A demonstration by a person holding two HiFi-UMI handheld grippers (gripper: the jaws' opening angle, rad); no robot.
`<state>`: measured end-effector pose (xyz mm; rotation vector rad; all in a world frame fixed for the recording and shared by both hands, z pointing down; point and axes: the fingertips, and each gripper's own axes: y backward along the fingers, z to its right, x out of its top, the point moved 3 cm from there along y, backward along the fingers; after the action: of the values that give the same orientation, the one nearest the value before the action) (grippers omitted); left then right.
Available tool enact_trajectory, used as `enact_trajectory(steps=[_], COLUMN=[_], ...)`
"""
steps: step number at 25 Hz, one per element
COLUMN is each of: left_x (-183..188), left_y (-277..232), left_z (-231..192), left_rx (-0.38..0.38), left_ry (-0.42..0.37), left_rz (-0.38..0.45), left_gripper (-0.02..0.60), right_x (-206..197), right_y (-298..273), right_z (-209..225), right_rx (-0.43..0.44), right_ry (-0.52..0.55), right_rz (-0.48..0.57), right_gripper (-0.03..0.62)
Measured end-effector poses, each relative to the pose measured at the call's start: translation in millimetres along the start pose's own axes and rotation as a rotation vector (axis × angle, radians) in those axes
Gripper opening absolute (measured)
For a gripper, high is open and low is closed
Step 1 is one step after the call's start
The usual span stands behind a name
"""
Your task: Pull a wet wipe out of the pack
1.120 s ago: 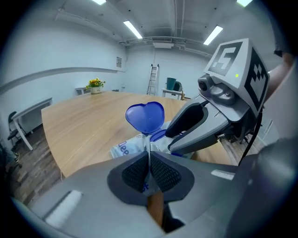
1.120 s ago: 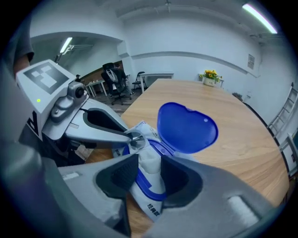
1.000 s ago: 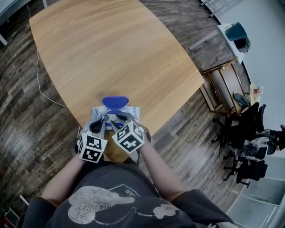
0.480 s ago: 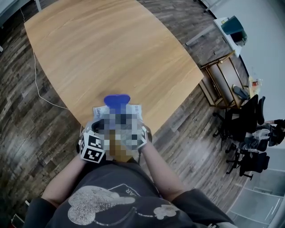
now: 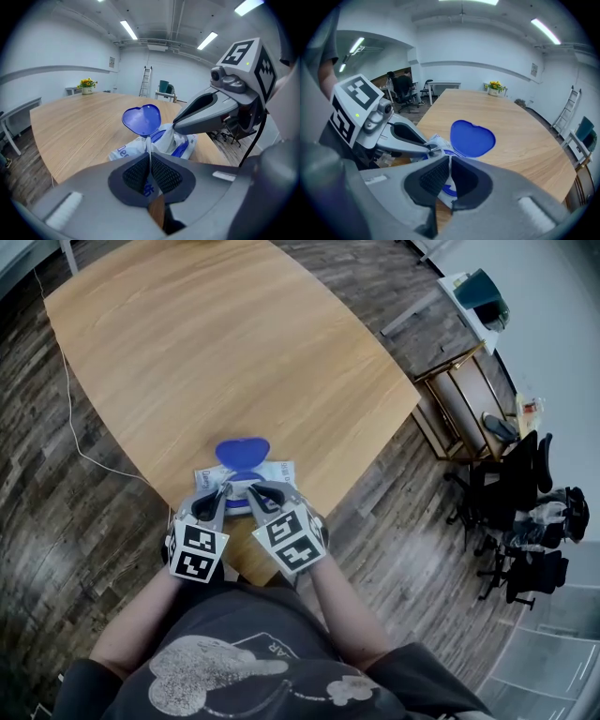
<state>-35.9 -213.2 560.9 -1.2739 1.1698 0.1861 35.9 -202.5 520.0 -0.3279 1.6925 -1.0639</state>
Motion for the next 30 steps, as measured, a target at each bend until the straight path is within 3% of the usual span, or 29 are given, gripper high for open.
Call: enact_trajectory(steps=[13,22,30], left_x=[5.6,19.1,18.5], left_y=[5.8,24.9,66.8], left_z=[0.4,25.1,65.3], left_rx=[-0.020,0.056,0.202], left_ry=[0.019,0.017,0.092], left_rz=[0.039,0.101,0.171], left_gripper=[0.044,0.151,0.135], right_x=[1.6,-5.4,-36.3], right_y=[69.5,89.2,136.3], right_z=[28.1,45.3,43.1], right_rx=[-0.193,-0.161,-0.122], right_ry=[-0.165,-0.153,-0.141], right_rz=[0.194,0.317,0.402], right_gripper=[0.008,0.008,0.008])
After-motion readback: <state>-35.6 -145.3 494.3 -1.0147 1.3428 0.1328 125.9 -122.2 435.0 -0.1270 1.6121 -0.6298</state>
